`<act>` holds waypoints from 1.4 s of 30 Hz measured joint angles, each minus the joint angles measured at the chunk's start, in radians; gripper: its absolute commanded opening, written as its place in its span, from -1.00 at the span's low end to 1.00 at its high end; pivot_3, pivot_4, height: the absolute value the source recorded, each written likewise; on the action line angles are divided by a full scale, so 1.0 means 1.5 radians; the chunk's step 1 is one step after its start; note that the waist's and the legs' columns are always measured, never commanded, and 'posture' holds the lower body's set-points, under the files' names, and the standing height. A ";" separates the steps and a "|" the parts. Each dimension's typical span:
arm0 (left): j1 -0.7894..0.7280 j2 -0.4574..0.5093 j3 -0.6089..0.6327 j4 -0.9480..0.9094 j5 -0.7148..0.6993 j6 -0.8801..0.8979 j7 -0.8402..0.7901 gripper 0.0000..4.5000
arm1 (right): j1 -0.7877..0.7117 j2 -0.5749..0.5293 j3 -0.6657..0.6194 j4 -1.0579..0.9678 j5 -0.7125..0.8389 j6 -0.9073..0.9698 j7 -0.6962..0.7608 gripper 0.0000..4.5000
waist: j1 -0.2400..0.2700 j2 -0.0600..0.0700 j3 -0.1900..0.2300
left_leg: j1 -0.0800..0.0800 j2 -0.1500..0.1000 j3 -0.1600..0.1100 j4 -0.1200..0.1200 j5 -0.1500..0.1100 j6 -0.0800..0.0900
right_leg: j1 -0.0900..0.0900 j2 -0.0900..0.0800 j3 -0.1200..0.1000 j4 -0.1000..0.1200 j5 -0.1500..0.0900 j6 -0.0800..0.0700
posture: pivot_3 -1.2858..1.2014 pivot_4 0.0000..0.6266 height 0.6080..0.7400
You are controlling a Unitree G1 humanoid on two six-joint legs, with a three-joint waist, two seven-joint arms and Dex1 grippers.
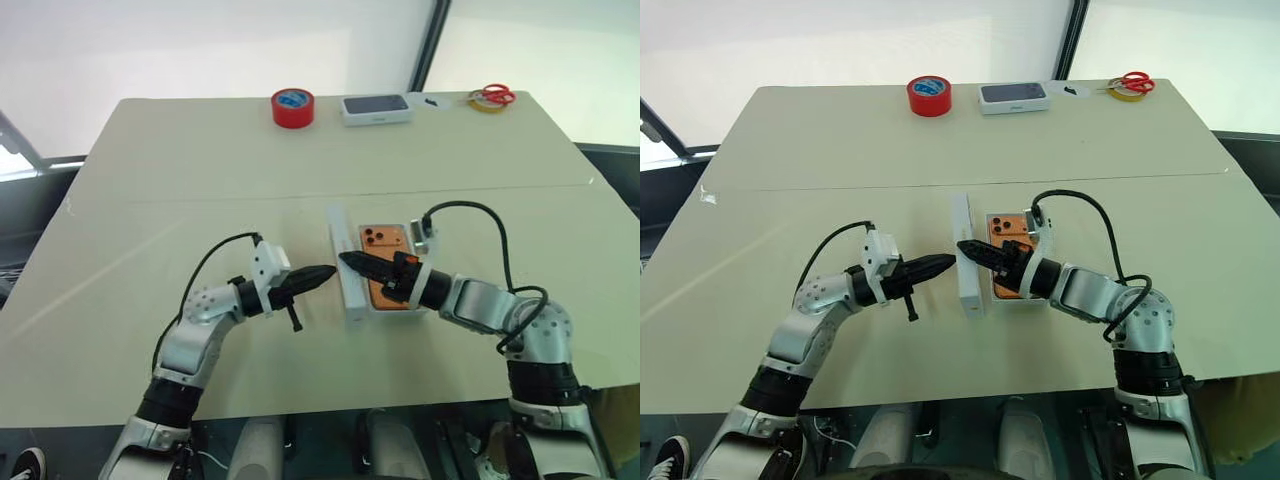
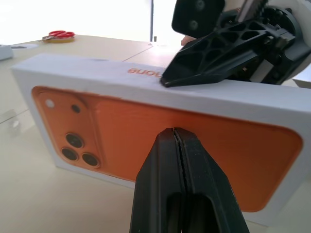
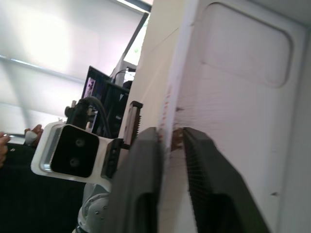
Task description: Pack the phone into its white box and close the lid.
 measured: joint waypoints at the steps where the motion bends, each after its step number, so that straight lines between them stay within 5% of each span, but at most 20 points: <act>1: -0.007 -0.010 -0.002 0.016 0.003 -0.001 0.004 -1.00 | 0.000 -0.013 -0.006 0.004 -0.011 -0.002 0.010 0.34 | 0.001 0.000 0.000 | 0.000 0.000 0.000 0.000 0.000 0.000 | 0.000 0.000 0.000 0.000 0.000 0.000 | 0.03 -0.52 1.00; 2: -0.016 -0.021 -0.004 0.029 0.006 -0.004 0.007 -1.00 | 0.001 -0.027 -0.013 0.009 -0.022 -0.002 0.022 0.56 | 0.003 0.000 0.000 | 0.000 0.000 0.000 0.000 0.000 0.000 | 0.000 0.000 0.000 0.000 0.000 0.000 | 0.03 -0.52 1.00; 8: -0.054 -0.077 -0.034 0.059 0.033 -0.009 0.045 -1.00 | 0.010 -0.232 -0.026 0.022 -0.235 -0.056 0.240 0.56 | 0.014 0.000 0.000 | -0.001 0.000 0.001 0.003 -0.001 0.002 | 0.000 0.000 0.000 0.000 0.000 0.000 | 0.03 -0.52 1.00; 13: -0.053 -0.049 -0.033 0.059 0.033 -0.006 0.042 -1.00 | 0.026 -0.263 -0.036 0.043 -0.391 -0.146 0.327 0.56 | 0.011 0.001 0.000 | -0.001 0.001 0.001 0.003 -0.001 0.002 | 0.000 0.002 0.000 0.000 0.000 0.000 | 0.03 -0.52 1.00; 16: -0.038 -0.010 -0.021 0.051 0.022 0.021 0.017 -1.00 | 0.030 -0.258 -0.036 0.033 -0.447 -0.186 0.364 0.17 | 0.012 0.001 0.000 | -0.001 0.002 0.001 0.003 -0.001 0.002 | -0.001 0.003 0.000 0.000 0.000 0.001 | 0.03 -0.52 1.00; 21: 0.015 0.040 -0.025 0.034 0.009 0.078 -0.018 -1.00 | 0.086 -0.245 0.021 -0.004 -0.594 -0.306 0.434 -0.98 | 0.015 0.001 0.000 | -0.001 0.001 0.000 0.005 -0.001 0.001 | 0.000 0.002 0.000 0.000 0.000 0.000 | 0.03 -0.52 1.00; 28: -0.039 -0.061 -0.030 0.127 0.040 0.019 0.038 -1.00 | 0.083 -0.205 0.077 0.012 -0.738 -0.407 0.466 -0.98 | 0.015 0.001 -0.001 | -0.001 0.000 0.000 0.006 -0.001 0.002 | 0.001 -0.001 0.000 -0.001 0.000 0.000 | 0.03 -0.52 1.00; 42: -0.122 -0.153 -0.033 0.261 0.080 -0.070 0.095 -1.00 | 0.062 -0.186 0.083 0.031 -0.869 -0.448 0.490 -0.98 | 0.015 0.002 -0.001 | -0.001 -0.001 0.000 0.007 -0.002 0.003 | 0.002 -0.001 -0.001 0.000 0.000 0.000 | 0.03 -0.52 1.00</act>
